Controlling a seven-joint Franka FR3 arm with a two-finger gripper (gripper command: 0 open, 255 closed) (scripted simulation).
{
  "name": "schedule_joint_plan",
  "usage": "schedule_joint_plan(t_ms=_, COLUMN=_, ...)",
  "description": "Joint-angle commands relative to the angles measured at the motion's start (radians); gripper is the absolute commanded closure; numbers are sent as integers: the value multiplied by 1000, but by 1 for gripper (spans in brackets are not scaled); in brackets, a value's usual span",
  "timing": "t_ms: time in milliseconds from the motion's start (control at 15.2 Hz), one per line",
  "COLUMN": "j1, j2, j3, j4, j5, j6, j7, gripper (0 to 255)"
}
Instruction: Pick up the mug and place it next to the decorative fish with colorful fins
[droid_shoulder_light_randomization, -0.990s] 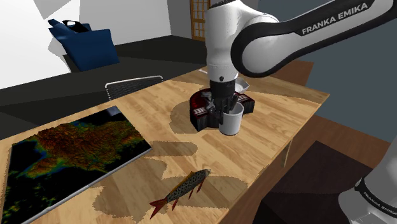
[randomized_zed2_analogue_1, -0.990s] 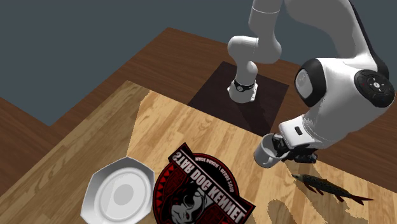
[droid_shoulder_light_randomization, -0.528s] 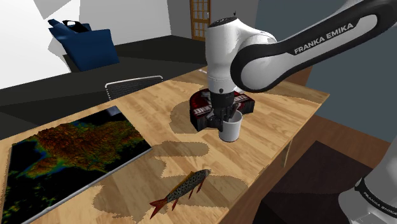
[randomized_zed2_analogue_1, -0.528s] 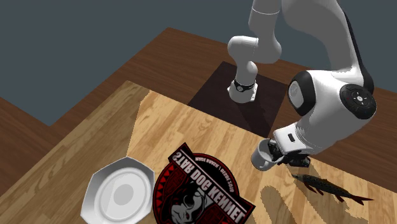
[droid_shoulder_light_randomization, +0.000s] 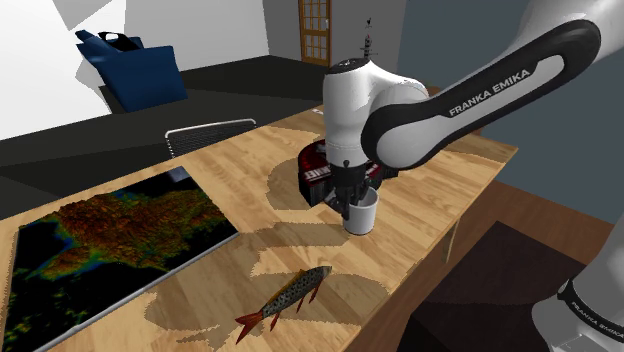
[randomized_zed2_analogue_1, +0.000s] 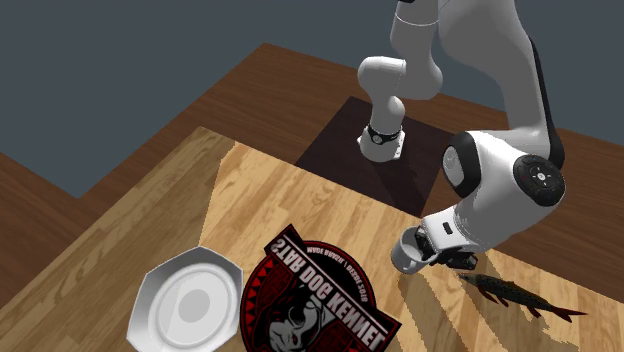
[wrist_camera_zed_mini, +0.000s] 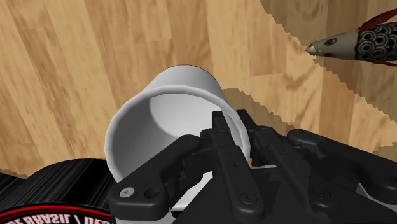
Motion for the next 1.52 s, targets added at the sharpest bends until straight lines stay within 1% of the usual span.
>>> schedule_joint_plan(t_ms=0, j1=0, j2=12, j3=0, j4=-14, j5=-6, j6=26, j7=6, gripper=255)
schedule_joint_plan(t_ms=132, j1=1, j2=26, j3=-1, j4=-25, j5=-14, j6=50, j7=12, gripper=255)
schedule_joint_plan(t_ms=660, j1=1, j2=26, j3=-1, j4=-25, j5=-14, j6=50, j7=12, gripper=255)
schedule_joint_plan(t_ms=726, j1=1, j2=26, j3=-1, j4=-24, j5=-14, j6=50, j7=12, gripper=0)
schedule_joint_plan(t_ms=1056, j1=1, j2=26, j3=-1, j4=-24, j5=-14, j6=50, j7=12, gripper=0)
schedule_joint_plan(t_ms=1320, j1=2, j2=-32, j3=3, j4=44, j5=16, j6=-73, j7=-9, gripper=0)
schedule_joint_plan(t_ms=1452, j1=2, j2=-32, j3=3, j4=44, j5=16, j6=-73, j7=-9, gripper=0)
